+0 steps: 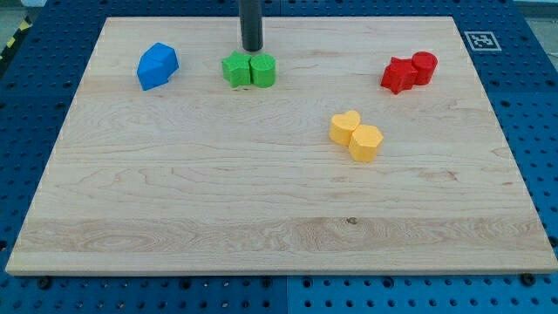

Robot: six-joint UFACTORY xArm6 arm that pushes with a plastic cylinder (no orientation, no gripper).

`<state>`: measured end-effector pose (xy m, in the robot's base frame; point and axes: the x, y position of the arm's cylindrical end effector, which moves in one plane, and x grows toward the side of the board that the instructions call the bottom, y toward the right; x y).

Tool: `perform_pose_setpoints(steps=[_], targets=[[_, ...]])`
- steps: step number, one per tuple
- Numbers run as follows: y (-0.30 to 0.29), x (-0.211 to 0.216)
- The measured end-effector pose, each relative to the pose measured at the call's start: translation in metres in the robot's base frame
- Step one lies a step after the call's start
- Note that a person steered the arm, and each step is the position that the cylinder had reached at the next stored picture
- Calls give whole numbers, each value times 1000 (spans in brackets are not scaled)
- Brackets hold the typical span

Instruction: Move the green and blue blocks in opposite directions

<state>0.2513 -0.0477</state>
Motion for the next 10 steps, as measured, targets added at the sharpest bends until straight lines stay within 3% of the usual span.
perform_pose_setpoints(steps=[2, 4, 8, 10], targets=[[4, -6], [-117, -5], [-165, 15], [-161, 39]])
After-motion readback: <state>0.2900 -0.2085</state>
